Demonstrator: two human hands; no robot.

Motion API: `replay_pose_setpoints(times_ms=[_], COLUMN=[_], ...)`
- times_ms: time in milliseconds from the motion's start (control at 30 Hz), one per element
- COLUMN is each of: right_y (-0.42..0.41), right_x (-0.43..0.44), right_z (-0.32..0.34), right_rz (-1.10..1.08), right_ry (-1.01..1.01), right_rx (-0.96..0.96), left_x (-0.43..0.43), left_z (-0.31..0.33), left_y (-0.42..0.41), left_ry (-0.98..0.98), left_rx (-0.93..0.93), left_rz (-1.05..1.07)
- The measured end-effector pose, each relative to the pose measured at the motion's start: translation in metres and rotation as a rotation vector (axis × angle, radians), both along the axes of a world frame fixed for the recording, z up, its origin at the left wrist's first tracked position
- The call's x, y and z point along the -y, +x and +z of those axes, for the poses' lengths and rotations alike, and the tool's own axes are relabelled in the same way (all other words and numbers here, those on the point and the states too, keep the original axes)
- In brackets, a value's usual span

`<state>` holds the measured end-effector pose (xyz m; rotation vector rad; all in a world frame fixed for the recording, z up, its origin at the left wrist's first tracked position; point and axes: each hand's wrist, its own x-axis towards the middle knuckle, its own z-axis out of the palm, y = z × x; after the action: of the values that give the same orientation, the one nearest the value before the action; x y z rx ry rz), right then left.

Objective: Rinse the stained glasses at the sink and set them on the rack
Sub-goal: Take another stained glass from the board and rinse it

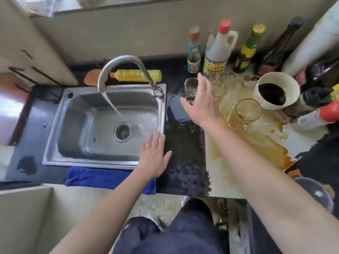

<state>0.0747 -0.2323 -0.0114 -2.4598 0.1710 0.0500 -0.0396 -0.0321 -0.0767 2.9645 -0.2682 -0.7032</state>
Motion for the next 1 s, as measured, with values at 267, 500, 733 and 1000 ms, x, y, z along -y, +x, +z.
replay_pose_setpoints(times_ms=[267,500,733,1000], right_y=[0.041,0.034,0.000,0.003], right_x=[-0.008,-0.039,-0.140,-0.260], right_z=[-0.006,-0.001,0.002,0.004], right_rz=[-0.019,0.028,0.010,-0.025], right_ry=[-0.123,-0.088,0.141,0.158], right_rx=[-0.084,-0.096,-0.189,-0.243], left_x=[-0.031,-0.093,-0.167,-0.264], left_z=[0.008,0.032,0.026,0.024], left_y=[0.032,0.076,0.102,0.119], left_ry=[0.071,0.007,-0.063,-0.094], left_rx=[-0.049,0.063,0.054,0.049], left_rz=[0.040,0.170,0.098,0.005])
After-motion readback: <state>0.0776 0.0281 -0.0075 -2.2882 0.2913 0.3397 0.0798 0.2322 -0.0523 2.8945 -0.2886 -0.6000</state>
